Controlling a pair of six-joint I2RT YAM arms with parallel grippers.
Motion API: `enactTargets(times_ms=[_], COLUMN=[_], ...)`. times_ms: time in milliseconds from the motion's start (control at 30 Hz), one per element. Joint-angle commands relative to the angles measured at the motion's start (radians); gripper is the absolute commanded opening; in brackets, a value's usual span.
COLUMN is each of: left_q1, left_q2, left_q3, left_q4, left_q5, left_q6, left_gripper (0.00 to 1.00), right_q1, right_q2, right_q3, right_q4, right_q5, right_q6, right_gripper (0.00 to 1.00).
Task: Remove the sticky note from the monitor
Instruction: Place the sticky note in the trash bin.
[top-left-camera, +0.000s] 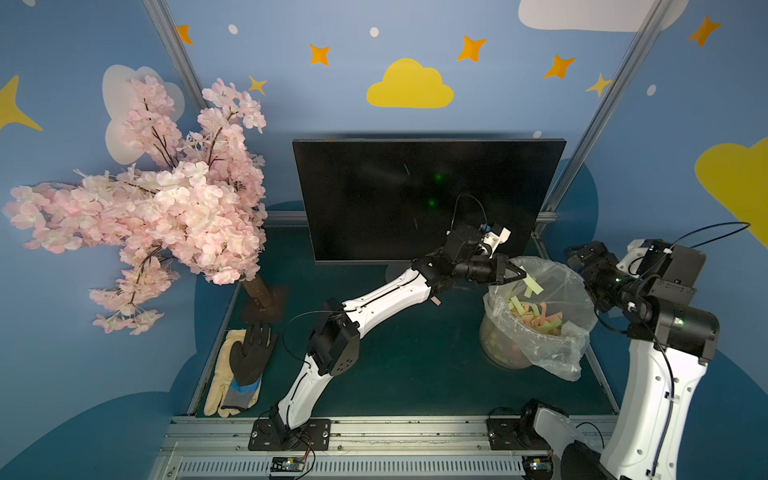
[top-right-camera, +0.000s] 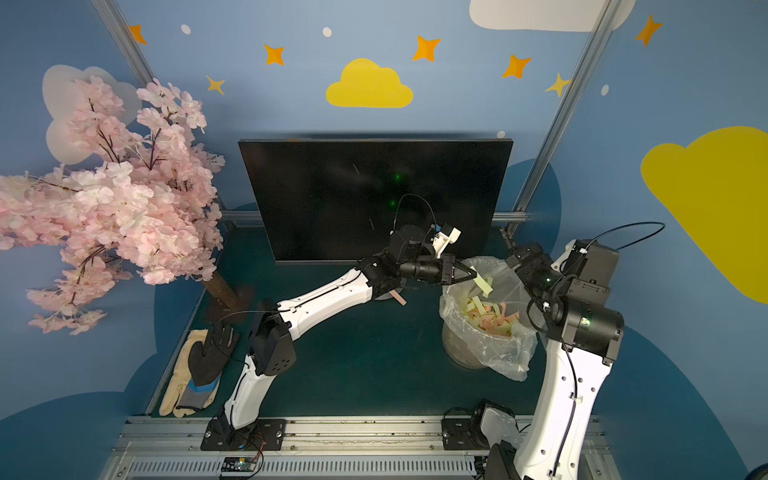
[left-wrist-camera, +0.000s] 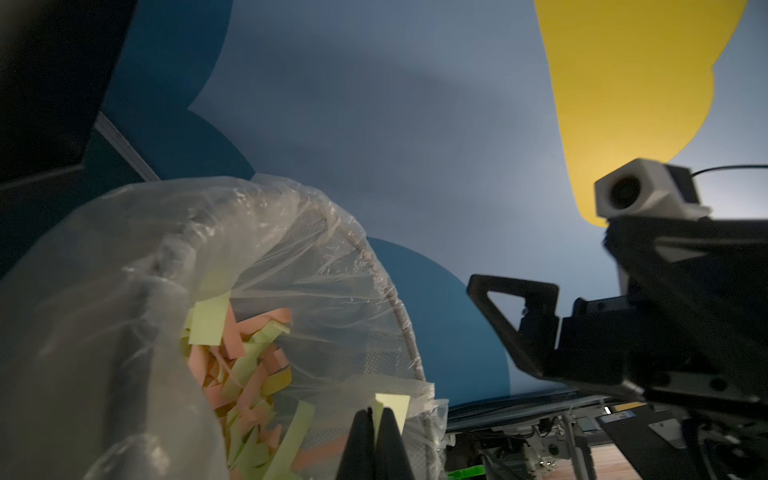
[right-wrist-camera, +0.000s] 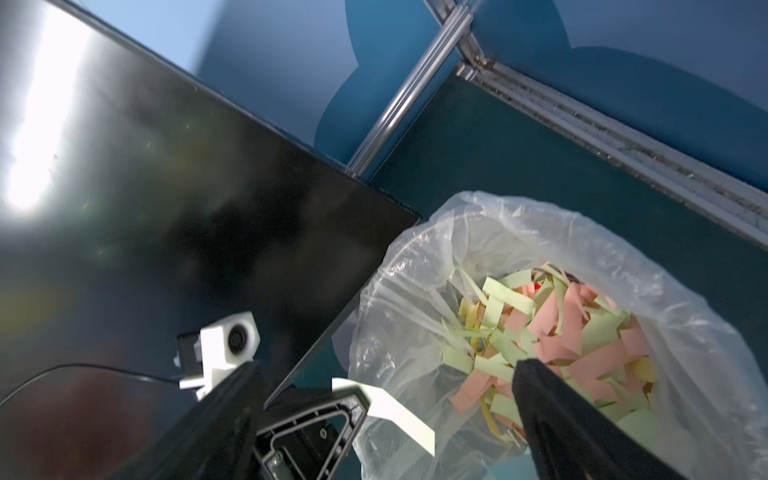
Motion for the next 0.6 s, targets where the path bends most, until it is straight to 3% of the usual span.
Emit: enactTargets(times_ms=[0, 67, 133, 300, 433, 567], left_q1=[-0.026, -0.041, -0.055, -0.08, -0.083, -0.083], left_q2=[-0.032, 0.0, 0.015, 0.015, 0.014, 0.015], left_q3=[0.141, 0.229, 0.271, 0.301, 0.302, 0.304], left_q4=[-0.248, -0.369, -0.437, -0.513, -0.514, -0.505], left_q5=[-0.048, -0.074, -0.106, -0.163, -0.156, -0.144], left_q6=[0.247, 0.334, 0.397, 0.501, 0.516, 0.515], left_gripper=[0.03, 0.07, 0.19, 0.71, 0.99, 1.0], right_q1=[-0.021, -0.029, -0.031, -0.032, -0.032, -0.031], right_q2=[0.026, 0.035, 0.037, 0.033, 0.031, 0.022], right_q3=[0.034, 0.036, 0.031, 0.015, 0.006, -0.016], right_q4=[0.033, 0.043, 0.052, 0.057, 0.064, 0.065], right_q5=[0.014, 0.0, -0.02, -0.025, -0.039, -0.052], right_q6=[0.01, 0.021, 0.033, 0.032, 0.038, 0.043], right_gripper=[0.98, 0.98, 0.98, 0.98, 0.98, 0.98])
